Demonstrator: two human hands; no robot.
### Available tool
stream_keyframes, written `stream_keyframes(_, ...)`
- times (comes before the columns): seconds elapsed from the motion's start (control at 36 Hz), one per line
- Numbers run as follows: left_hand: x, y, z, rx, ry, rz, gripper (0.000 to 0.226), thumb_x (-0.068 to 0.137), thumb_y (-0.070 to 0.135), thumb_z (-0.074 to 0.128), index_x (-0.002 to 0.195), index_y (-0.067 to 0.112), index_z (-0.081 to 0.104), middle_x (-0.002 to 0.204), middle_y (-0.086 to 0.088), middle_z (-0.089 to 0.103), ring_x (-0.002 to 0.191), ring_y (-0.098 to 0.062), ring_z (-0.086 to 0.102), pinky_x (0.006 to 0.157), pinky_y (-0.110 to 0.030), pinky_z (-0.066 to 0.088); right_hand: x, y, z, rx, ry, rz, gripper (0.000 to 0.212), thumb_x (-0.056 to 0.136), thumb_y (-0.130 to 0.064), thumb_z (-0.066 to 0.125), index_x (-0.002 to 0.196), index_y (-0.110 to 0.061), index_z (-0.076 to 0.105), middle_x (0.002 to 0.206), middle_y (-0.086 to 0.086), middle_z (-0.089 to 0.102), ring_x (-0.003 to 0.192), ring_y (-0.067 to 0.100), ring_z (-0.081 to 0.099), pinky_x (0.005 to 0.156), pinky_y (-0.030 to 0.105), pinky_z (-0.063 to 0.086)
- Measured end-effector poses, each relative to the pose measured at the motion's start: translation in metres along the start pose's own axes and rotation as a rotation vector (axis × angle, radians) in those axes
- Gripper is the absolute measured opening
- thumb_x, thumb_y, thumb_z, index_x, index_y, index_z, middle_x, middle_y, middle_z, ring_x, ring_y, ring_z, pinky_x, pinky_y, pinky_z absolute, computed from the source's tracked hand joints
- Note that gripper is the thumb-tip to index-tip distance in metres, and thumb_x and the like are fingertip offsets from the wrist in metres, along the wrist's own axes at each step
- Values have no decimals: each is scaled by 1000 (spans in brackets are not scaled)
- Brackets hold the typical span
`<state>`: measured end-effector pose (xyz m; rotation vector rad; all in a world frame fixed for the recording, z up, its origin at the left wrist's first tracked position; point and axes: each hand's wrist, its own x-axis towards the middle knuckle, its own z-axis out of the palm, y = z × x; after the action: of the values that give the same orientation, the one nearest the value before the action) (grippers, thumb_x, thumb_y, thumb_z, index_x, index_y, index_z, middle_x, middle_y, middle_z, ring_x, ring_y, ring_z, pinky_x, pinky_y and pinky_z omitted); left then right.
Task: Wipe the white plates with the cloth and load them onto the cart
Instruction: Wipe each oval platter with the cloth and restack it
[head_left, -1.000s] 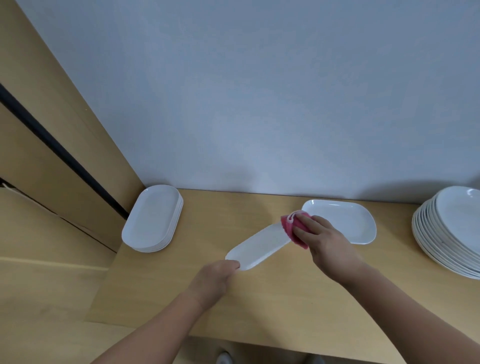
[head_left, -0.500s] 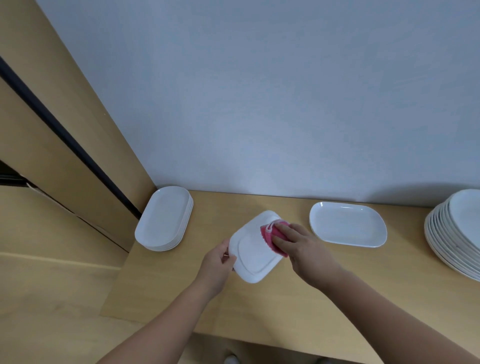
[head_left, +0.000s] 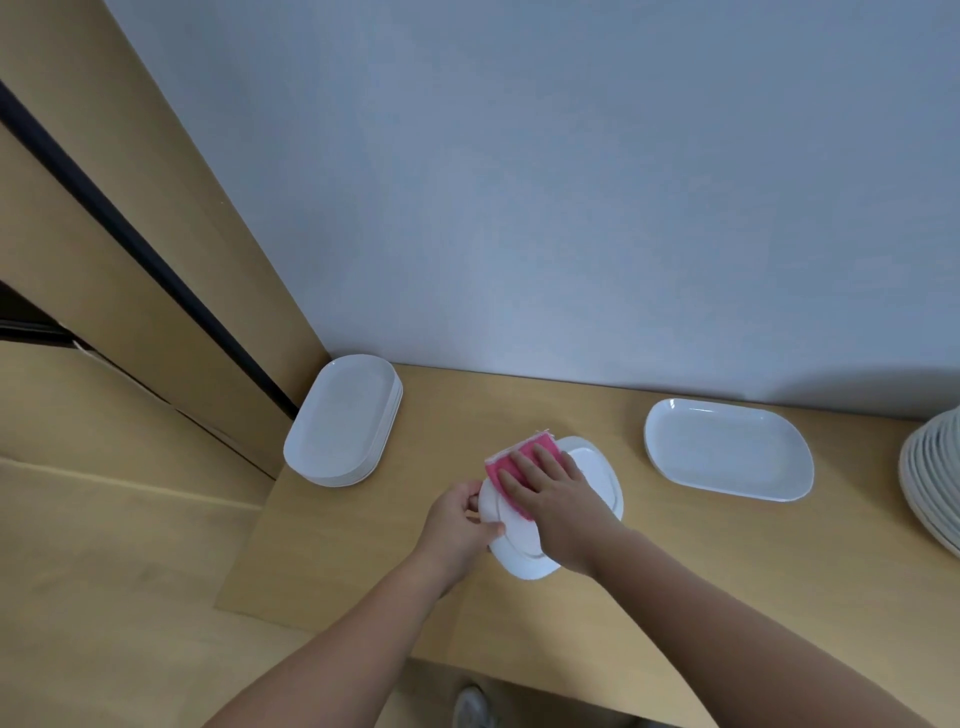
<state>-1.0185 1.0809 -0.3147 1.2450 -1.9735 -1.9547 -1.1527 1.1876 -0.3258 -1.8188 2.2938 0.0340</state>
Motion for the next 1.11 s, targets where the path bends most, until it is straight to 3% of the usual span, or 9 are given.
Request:
stream_keyframes(0.17,4,2,1,3,11,-41,33,79,-8,68,107,9,60,92,-5,66,80,-18,64,63,-26,51,7,15,7,44,-30,-40,76,94,-19,43,154,-28,-2,163,-1,0,149,28,-8,118,40,-6)
stream_keyframes(0.22,5,3,1,1,13,-46,35,79,-9,68,111,5,59,92,-6,65,80,-19,63,61,-28,52,9,25,8,80,-28,-20,75,94,-14,40,154,-29,-1,163,-3,1,149,24,-6,118,38,-4)
stream_keyframes(0.33,6,2,2,16,28,-41,39,79,-10,68,115,2,57,93,-8,62,82,-23,62,74,-39,56,10,46,12,117,-37,85,76,91,-6,37,154,-28,1,163,-2,4,149,23,-4,119,38,0)
stream_keyframes(0.5,9,1,2,33,38,-41,42,78,-8,70,117,3,57,103,-13,64,88,-25,64,79,-41,57,10,70,12,197,-63,185,78,88,1,39,155,-25,7,162,-2,6,149,24,3,119,35,12)
stream_keyframes(0.67,11,-5,1,21,61,-61,41,79,-9,68,116,5,57,105,-15,64,85,-22,64,66,-29,54,5,81,9,322,-46,247,75,89,3,40,155,-21,12,160,-5,10,145,24,14,116,32,22)
stream_keyframes(0.86,12,-8,1,8,72,-68,37,80,-7,68,113,6,58,99,-10,65,86,-22,65,73,-36,58,-30,73,34,446,0,382,71,92,2,41,154,-16,14,162,-2,4,145,28,20,110,32,31)
stream_keyframes(0.92,12,-8,1,-19,74,-68,35,80,-7,68,111,7,58,98,-9,65,84,-20,65,66,-31,57,-39,66,40,496,30,412,68,93,2,40,154,-15,15,162,-2,4,145,26,21,107,31,33)
stream_keyframes(1.0,11,-6,3,-54,69,-73,32,82,-8,68,106,11,58,97,-8,65,82,-17,66,58,-26,55,-46,54,47,543,54,443,63,95,0,41,153,-14,19,162,0,3,146,26,19,111,33,31)
stream_keyframes(1.11,9,-7,3,-70,74,-92,30,81,-7,68,102,12,59,100,-11,66,84,-20,67,62,-31,58,-48,41,52,519,51,423,59,99,-4,39,153,-15,19,162,3,3,149,26,0,118,35,18)
